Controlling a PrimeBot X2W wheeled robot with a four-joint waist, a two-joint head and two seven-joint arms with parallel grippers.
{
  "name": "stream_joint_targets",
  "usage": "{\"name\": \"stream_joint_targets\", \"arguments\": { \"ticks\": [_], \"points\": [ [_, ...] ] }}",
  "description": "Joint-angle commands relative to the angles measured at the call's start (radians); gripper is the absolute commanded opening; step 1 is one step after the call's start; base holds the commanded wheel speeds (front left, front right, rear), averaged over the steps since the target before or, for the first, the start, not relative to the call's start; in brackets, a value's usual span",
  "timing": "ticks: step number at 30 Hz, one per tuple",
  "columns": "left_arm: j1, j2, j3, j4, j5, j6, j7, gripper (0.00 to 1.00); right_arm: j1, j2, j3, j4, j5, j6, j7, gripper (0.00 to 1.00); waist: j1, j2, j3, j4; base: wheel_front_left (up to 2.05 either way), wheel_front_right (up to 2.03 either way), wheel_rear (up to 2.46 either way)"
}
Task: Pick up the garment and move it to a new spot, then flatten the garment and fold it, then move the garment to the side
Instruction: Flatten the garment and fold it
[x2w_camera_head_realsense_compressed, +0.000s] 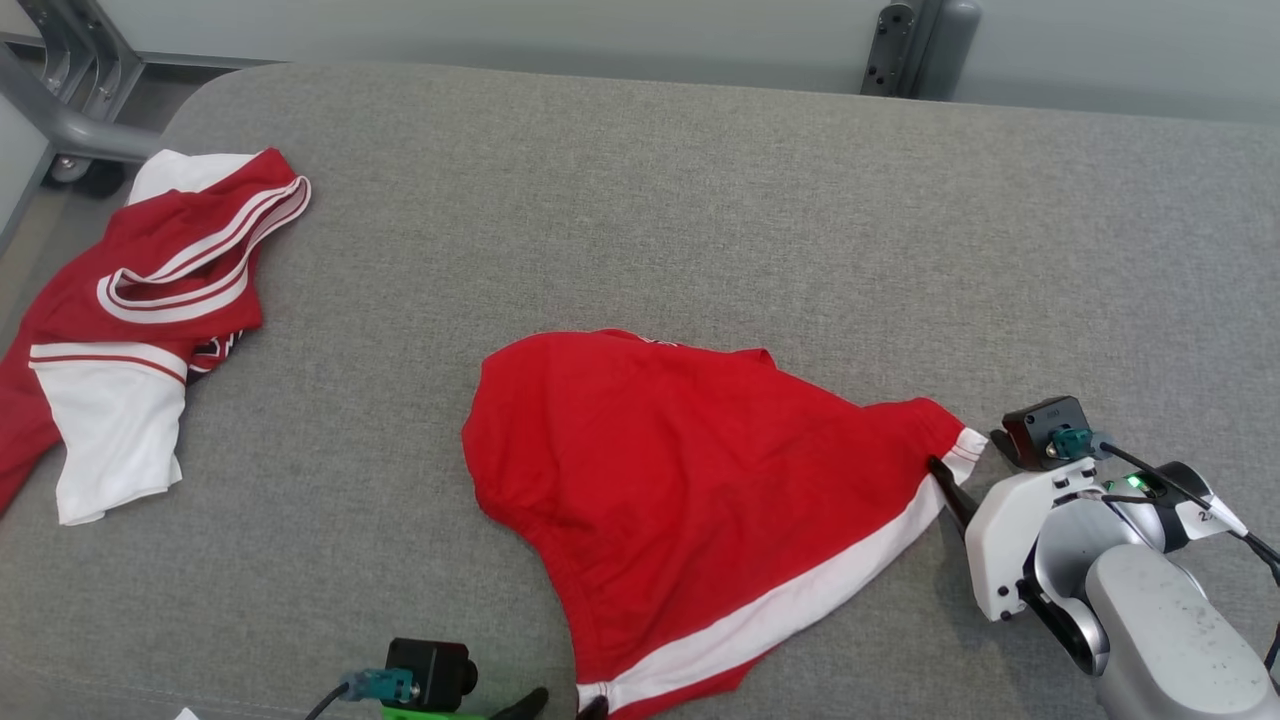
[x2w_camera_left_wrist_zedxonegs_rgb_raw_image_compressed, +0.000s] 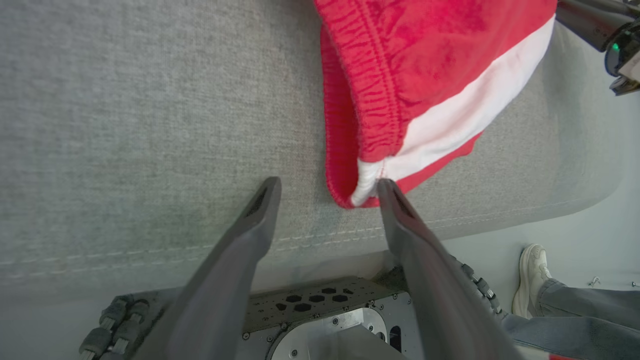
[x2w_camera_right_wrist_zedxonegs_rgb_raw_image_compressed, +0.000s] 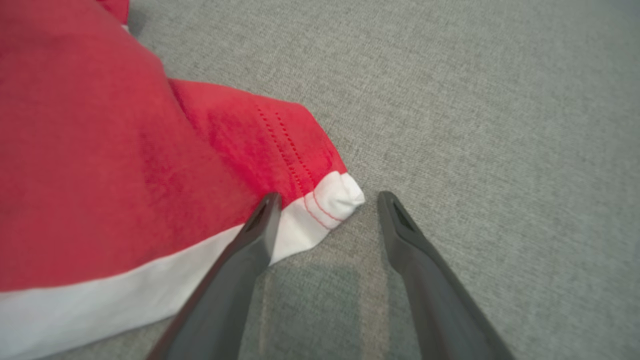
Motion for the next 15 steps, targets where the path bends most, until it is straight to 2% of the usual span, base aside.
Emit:
{"name": "stream_joint_targets", "arguments": {
  "ticks": [1, 6, 7, 9, 10, 11, 12, 13, 15],
  "points": [
    [-0.018, -0.005, -0.005, 0.009, -0.007, -0.003, -0.012, 1.0, 0.014, -0.001, 0.007, 0.02, 0.004, -0.002, 0.012, 1.0, 0.0, 0.0, 0.0, -0.001, 0.0, 0.0, 0.0],
    [-0.035, -0.008, -0.031, 0.024, -0.026, -0.005, -0.035, 1.0, 0.02, -0.004, 0.015, 0.019, 0.01, -0.002, 0.024, 1.0, 0.0, 0.0, 0.002, -0.002, 0.0, 0.0, 0.0],
    [-0.038, -0.007, -0.036, 0.027, -0.029, -0.005, -0.039, 0.93, 0.023, -0.005, 0.017, 0.018, 0.013, -0.002, 0.026, 1.0, 0.0, 0.0, 0.001, -0.002, 0.0, 0.0, 0.0],
    [-0.04, -0.002, -0.044, 0.033, -0.033, -0.005, -0.046, 0.46, 0.03, -0.005, 0.028, 0.018, 0.02, -0.002, 0.033, 1.0, 0.0, 0.0, -0.002, -0.002, 0.0, 0.0, 0.0],
    [-0.043, 0.0, -0.045, 0.036, -0.032, -0.005, -0.056, 0.21, 0.032, -0.007, 0.036, 0.015, 0.026, -0.001, 0.032, 0.73, 0.0, 0.0, -0.003, -0.002, 0.0, 0.0, 0.0],
    [-0.046, 0.001, -0.046, 0.039, -0.028, -0.005, -0.063, 0.2, 0.034, -0.008, 0.044, 0.011, 0.031, -0.001, 0.031, 0.36, 0.0, 0.0, -0.004, -0.003, 0.0, 0.0, 0.0],
    [-0.048, 0.001, -0.048, 0.042, -0.028, -0.005, -0.07, 0.0, 0.033, -0.01, 0.05, 0.007, 0.037, -0.001, 0.027, 0.18, 0.0, 0.0, -0.004, -0.003, 0.0, 0.0, 0.0],
    [-0.049, 0.002, -0.05, 0.044, -0.029, -0.005, -0.074, 0.0, 0.03, -0.012, 0.052, 0.002, 0.041, -0.001, 0.016, 0.0, 0.0, 0.0, -0.006, -0.003, 0.0, 0.0, 0.0],
    [-0.05, 0.008, -0.053, 0.043, -0.032, -0.006, -0.081, 0.0, 0.029, -0.015, 0.052, 0.001, 0.047, -0.001, 0.007, 0.0, 0.0, 0.0, -0.013, -0.004, 0.0, 0.0, 0.0]
  ]
}}
